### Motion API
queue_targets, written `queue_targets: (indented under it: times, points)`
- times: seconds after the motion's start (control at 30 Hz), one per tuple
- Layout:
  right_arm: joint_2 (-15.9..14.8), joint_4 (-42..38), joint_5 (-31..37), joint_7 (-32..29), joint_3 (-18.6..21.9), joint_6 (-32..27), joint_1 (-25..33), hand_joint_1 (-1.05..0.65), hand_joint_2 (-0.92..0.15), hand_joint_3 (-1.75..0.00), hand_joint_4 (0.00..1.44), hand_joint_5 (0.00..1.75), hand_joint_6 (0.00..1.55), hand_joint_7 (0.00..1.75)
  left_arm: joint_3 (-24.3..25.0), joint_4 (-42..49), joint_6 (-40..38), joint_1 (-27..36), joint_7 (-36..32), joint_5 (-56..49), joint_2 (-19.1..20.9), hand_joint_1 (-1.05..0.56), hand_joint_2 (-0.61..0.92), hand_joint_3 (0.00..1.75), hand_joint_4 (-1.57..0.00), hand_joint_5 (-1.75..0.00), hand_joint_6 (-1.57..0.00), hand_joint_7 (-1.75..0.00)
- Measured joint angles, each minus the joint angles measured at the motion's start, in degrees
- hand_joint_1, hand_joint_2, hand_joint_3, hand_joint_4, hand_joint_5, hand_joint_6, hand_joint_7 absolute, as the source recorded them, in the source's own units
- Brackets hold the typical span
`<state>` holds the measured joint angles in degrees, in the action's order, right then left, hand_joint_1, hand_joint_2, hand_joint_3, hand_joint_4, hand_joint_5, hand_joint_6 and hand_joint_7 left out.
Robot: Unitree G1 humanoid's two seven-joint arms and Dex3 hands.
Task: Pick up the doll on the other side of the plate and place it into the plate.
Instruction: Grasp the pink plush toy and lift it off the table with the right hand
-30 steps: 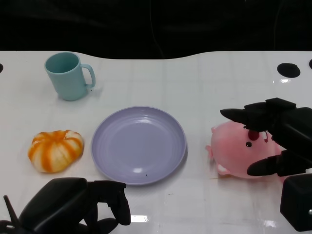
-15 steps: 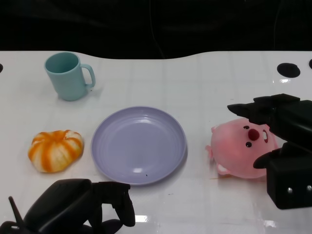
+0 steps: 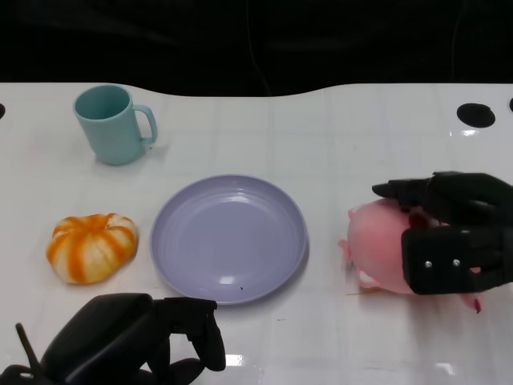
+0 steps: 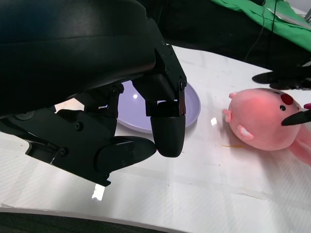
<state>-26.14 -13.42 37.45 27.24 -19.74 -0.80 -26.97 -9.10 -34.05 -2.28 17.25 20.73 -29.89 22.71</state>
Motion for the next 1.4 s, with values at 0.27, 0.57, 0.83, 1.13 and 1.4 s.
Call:
queue_targets:
  times: [0.27,0.57,0.83,1.13,1.4]
  points:
    - [2.82,-7.69,0.26,-1.1,-2.97,-0.83,-4.29,-0.81,-0.92,-0.08,0.06,0.27,0.2,0.01,-0.43,-1.01,-1.52,0.1,0.01,-0.26,-0.1,-0.21,0.69,0.74,-0.71,-1.48,-0.74,-1.15]
    - [5.27,-16.16,-0.9,-2.16,-3.95,-2.26,-8.91,-0.88,-0.92,-0.24,0.16,0.27,0.3,0.04,-0.61,-1.82,-1.86,0.1,0.01,-0.63,-0.14,-0.21,0.68,0.73,-0.71,-1.47,-0.75,-1.14]
    - [6.9,-17.86,-3.61,-5.46,-2.14,-4.43,-9.12,-0.52,-0.92,-0.22,0.73,0.32,0.86,0.14,-0.6,-1.87,-2.15,0.07,0.01,-0.63,-0.13,-0.22,0.69,0.74,-0.71,-1.47,-0.74,-1.15]
    - [8.57,-19.33,-4.54,-8.35,-1.62,-4.37,-9.86,-0.18,-0.92,-0.01,0.75,1.45,1.18,0.19,-0.61,-2.01,-2.47,-0.02,0.01,-0.63,-0.12,-0.22,0.69,0.74,-0.72,-1.46,-0.75,-1.14]
    - [8.92,-20.84,-4.79,-10.42,-2.05,-1.37,-10.3,-0.13,-0.53,-1.11,0.89,1.75,0.71,1.72,-0.61,-2.19,-2.74,-0.04,0.02,-0.63,-0.11,-0.21,0.69,0.73,-0.72,-1.47,-0.75,-1.14]
